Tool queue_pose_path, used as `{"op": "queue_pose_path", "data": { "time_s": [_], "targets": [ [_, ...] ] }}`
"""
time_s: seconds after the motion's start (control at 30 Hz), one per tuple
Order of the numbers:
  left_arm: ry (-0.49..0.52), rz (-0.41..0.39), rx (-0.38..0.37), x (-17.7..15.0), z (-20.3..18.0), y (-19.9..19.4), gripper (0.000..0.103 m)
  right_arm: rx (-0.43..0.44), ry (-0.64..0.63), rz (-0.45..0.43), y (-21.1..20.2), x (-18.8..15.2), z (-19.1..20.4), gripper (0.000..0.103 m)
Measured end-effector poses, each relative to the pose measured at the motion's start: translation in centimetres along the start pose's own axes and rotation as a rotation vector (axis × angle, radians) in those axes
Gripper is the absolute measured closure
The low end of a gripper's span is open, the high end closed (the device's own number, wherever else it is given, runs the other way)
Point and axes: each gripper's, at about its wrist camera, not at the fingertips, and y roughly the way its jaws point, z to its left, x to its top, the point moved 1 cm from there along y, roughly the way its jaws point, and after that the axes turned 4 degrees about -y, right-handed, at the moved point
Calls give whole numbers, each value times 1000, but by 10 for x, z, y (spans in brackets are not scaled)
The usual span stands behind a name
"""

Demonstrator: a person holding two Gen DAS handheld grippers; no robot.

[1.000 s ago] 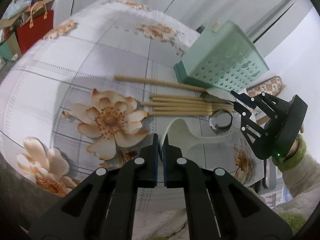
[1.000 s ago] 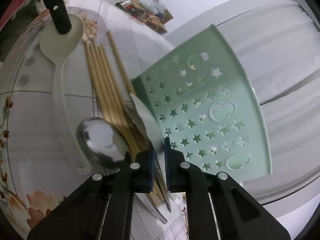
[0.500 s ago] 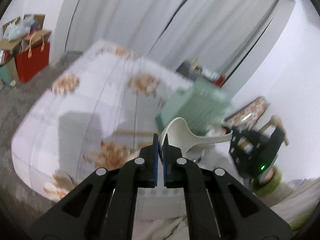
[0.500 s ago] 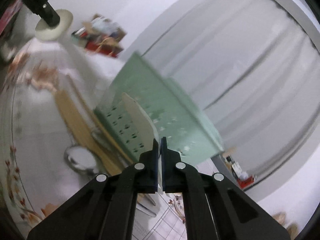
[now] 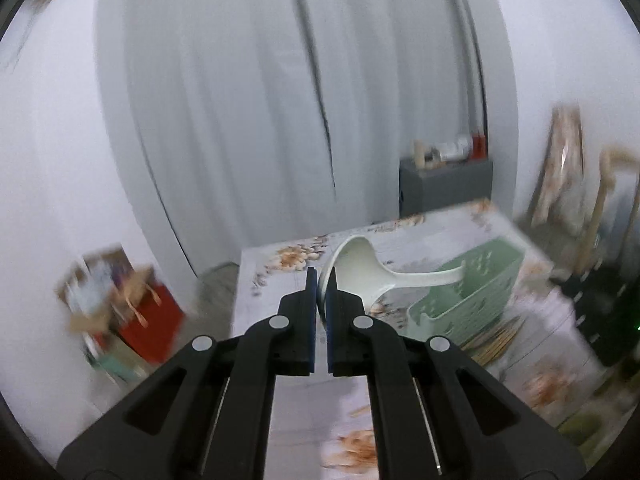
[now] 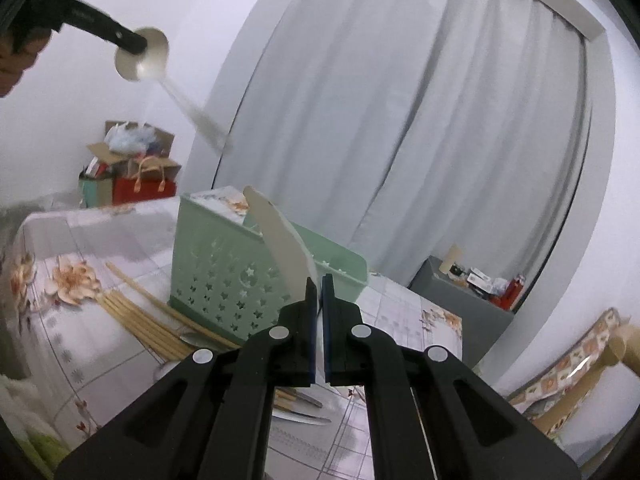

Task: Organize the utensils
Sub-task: 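Lower the ladle into the caddy and open the left tool while the right tool lifts the paddle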

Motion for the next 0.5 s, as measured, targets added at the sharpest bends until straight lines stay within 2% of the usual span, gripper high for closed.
{"op": "queue_pose_path", "data": {
  "time_s": [0.03, 0.13, 0.33, 0.4, 0.5],
  "targets": [
    [60, 28, 4, 6, -11, 9, 101, -1, 6, -2, -5, 0, -4, 100],
    [160, 110, 38, 14, -32, 28, 101, -6, 23, -10, -5, -4, -10, 100],
    [350, 209, 89, 16, -58, 62, 101, -6, 59, -13, -1, -6, -9, 100],
    [389, 252, 86, 14, -66, 78, 101, -3, 85, -19, -1, -6, -11, 100],
    [396, 291, 68, 9, -74, 91, 100, 14, 143, -25, 0, -7, -19, 100]
  ]
}}
